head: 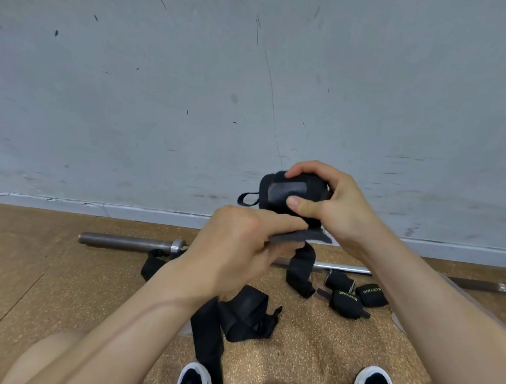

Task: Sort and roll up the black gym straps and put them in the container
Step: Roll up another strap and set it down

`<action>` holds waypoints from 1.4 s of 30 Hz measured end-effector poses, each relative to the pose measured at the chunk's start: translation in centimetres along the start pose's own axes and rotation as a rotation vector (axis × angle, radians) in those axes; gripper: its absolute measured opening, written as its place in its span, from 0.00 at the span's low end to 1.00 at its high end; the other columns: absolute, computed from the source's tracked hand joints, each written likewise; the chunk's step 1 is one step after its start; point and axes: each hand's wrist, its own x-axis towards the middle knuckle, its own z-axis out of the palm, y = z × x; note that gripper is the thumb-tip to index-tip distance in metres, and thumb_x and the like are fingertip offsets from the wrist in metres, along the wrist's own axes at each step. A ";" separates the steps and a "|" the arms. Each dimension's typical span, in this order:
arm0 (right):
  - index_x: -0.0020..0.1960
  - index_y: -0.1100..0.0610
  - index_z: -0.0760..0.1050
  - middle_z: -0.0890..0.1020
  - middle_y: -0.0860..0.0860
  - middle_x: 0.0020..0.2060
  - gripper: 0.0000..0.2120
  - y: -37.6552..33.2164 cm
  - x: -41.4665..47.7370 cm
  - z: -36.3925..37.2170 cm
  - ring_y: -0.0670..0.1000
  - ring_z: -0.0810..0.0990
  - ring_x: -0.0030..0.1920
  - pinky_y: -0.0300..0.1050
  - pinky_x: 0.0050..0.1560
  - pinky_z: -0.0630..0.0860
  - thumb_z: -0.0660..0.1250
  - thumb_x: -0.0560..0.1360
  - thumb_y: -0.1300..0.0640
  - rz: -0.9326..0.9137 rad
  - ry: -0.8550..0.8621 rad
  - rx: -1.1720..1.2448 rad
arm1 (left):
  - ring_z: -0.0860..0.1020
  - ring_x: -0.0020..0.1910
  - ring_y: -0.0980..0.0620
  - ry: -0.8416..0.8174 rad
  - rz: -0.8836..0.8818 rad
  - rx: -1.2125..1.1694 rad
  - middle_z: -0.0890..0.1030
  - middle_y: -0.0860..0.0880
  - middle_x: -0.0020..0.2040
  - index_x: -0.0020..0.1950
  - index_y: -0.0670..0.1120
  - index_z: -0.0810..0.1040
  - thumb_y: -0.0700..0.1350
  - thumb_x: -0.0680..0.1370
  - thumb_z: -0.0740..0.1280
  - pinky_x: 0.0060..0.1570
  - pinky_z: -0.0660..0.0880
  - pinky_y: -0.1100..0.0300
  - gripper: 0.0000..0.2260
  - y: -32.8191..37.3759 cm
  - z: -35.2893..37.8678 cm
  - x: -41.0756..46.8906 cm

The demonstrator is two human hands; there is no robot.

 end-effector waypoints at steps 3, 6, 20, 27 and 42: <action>0.45 0.50 0.82 0.80 0.48 0.53 0.18 -0.3 -0.3 0.3 0.46 0.80 0.51 0.38 0.51 0.75 0.74 0.67 0.73 -0.029 -0.070 -0.006 | 0.83 0.44 0.54 -0.101 -0.050 0.017 0.85 0.55 0.44 0.59 0.58 0.79 0.58 0.79 0.62 0.43 0.77 0.53 0.12 0.4 -0.3 0.3; 0.42 0.51 0.84 0.81 0.46 0.52 0.20 -0.3 -0.3 0.4 0.44 0.80 0.53 0.36 0.52 0.76 0.73 0.64 0.76 0.011 -0.100 0.026 | 0.80 0.45 0.54 -0.240 0.033 0.156 0.83 0.55 0.45 0.58 0.58 0.79 0.56 0.80 0.60 0.42 0.76 0.52 0.11 0.9 -0.4 0.4; 0.51 0.45 0.78 0.76 0.49 0.55 0.19 0.7 -0.1 -0.1 0.42 0.76 0.56 0.34 0.59 0.71 0.76 0.68 0.65 -0.247 -0.093 -0.348 | 0.78 0.39 0.54 0.095 0.134 0.137 0.80 0.52 0.38 0.48 0.45 0.84 0.37 0.73 0.69 0.38 0.73 0.59 0.07 0.2 -2.8 0.4; 0.70 0.50 0.65 0.77 0.45 0.60 0.31 -0.7 -1.1 1.2 0.44 0.78 0.60 0.38 0.60 0.74 0.75 0.72 0.62 -0.192 -0.299 -0.181 | 0.80 0.51 0.64 0.346 -0.245 -0.300 0.83 0.61 0.47 0.51 0.50 0.83 0.42 0.78 0.66 0.52 0.73 0.69 0.08 -1.9 -1.3 2.0; 0.70 0.47 0.70 0.78 0.58 0.62 0.26 -1.0 -1.4 0.4 0.62 0.83 0.56 0.61 0.53 0.82 0.70 0.76 0.64 0.270 -0.454 0.247 | 0.75 0.38 0.68 0.490 -0.272 -0.237 0.77 0.64 0.35 0.42 0.55 0.76 0.38 0.82 0.62 0.39 0.67 0.74 0.14 -1.1 -0.3 2.0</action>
